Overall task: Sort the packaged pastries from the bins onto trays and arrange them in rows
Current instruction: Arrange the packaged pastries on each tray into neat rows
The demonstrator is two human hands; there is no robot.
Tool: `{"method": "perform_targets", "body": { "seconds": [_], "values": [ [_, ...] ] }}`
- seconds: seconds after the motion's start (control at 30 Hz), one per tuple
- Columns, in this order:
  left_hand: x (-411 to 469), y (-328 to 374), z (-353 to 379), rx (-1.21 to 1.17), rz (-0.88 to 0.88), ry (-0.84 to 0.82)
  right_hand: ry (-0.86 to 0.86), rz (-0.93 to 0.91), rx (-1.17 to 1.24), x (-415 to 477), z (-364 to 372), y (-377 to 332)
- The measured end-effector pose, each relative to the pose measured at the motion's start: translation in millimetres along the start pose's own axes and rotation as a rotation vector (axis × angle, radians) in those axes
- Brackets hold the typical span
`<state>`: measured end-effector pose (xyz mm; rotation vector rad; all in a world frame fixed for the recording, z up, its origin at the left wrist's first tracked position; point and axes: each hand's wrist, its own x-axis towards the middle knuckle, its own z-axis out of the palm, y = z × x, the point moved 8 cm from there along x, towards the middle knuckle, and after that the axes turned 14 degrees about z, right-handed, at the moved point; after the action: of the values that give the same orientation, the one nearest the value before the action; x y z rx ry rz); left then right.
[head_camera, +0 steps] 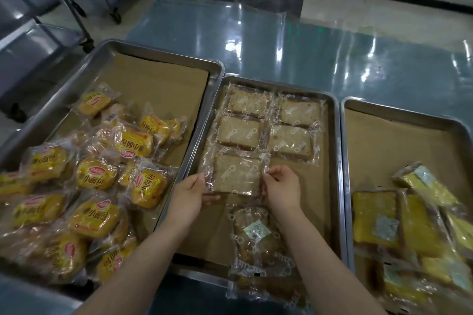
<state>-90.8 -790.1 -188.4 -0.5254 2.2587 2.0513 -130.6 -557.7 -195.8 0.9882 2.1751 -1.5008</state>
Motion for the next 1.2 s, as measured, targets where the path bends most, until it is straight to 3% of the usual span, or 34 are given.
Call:
{"method": "perform_targets", "body": {
  "seconds": [0.17,0.3,0.4,0.53,0.73,0.97,1.1,1.2],
  "values": [
    [5,24,17,0.683,0.419,-0.160,0.019,-0.076,-0.126,2,10,-8],
    [1,19,43,1.076,0.565,-0.376,0.037,-0.102,-0.069,1,9,-8],
    [-3,16,48,1.144,0.586,-0.460,-0.013,-0.134,-0.081,-5,7,-9],
    [-18,15,39,1.125,0.615,-0.470,-0.042,-0.199,-0.352,-20,-9,-1],
    [-51,6,20,0.952,0.549,-0.502,-0.324,-0.089,-0.533,-56,-10,42],
    [-71,-17,15,1.108,0.578,-0.566,-0.211,-0.155,-0.584,-68,-16,47],
    [-70,-18,15,1.120,0.588,-0.547,-0.182,-0.100,-0.491,-72,-28,47],
    [-71,-18,14,1.113,0.602,-0.535,-0.103,-0.053,-0.136,-77,-55,40]
  ]
}}
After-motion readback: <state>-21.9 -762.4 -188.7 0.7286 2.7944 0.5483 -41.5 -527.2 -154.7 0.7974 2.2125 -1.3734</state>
